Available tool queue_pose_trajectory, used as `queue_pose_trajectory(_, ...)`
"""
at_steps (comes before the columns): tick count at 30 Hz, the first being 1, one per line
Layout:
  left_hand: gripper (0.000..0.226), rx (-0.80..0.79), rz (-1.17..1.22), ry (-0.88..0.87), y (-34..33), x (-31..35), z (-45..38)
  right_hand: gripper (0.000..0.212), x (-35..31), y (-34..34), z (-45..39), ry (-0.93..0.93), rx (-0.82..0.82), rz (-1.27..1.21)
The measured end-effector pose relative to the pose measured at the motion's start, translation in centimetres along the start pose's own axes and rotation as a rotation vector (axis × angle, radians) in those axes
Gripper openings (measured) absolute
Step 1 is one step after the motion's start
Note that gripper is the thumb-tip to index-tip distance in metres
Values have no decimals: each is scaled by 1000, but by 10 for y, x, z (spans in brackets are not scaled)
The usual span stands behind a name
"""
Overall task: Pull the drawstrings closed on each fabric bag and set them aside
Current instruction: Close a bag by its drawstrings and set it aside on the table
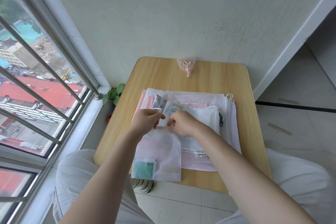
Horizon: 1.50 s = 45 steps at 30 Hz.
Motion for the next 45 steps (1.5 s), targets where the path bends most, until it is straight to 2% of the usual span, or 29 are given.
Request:
queue_pose_trajectory(3,23,-11,-97,13,0,0,-4,19,6,6,-1,-61,-54,82)
queue_pose_trajectory(6,23,-72,-175,17,-2,2,-6,21,3,20,3,-56,-81,-27)
queue_pose_trajectory(10,27,-183,-89,62,-8,6,-4,30,-9,34,-3,-35,79,-386)
queue_pose_trajectory(13,27,-257,-111,79,-13,8,-2,31,-22,36,-8,28,124,-517)
queue_pose_trajectory(15,29,-277,-139,59,-16,8,-1,26,-34,40,-6,147,207,-670)
queue_pose_trajectory(18,31,-297,9,50,-13,7,-1,12,-35,42,-6,292,325,-917)
queue_pose_trajectory(21,31,-338,82,44,-7,8,-4,18,-22,31,-9,195,310,-877)
queue_pose_trajectory(25,36,-386,140,75,-4,8,-10,19,-4,19,-9,47,232,-680)
queue_pose_trajectory(28,29,-318,109,116,-2,8,-13,20,6,20,-6,-24,202,-429)
queue_pose_trajectory(30,23,-242,101,132,-1,5,-15,24,12,20,-3,-43,195,-353)
queue_pose_trajectory(33,22,-156,119,124,-2,2,-16,34,13,19,3,-34,157,-333)
queue_pose_trajectory(36,14,-128,93,116,-2,0,-16,20,8,15,8,15,98,-384)
queue_pose_trajectory(40,3,-199,54,78,-2,6,-13,13,4,15,15,22,39,-330)
queue_pose_trajectory(42,17,-193,-32,51,-1,9,-11,12,6,19,19,14,-20,-303)
queue_pose_trajectory(43,19,-180,-71,30,-1,10,-11,11,8,23,21,18,-16,-298)
queue_pose_trajectory(45,19,-170,-151,-7,0,12,-11,9,16,32,19,34,109,-323)
Point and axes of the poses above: each hand's wrist, its own z-axis away from the middle knuckle, its own y-axis out of the back of the hand, x = y × z, the point moved 3 cm from there along -z, towards the middle knuckle, and after that the axes turned 7 degrees about -x, right-handed, at the moved point
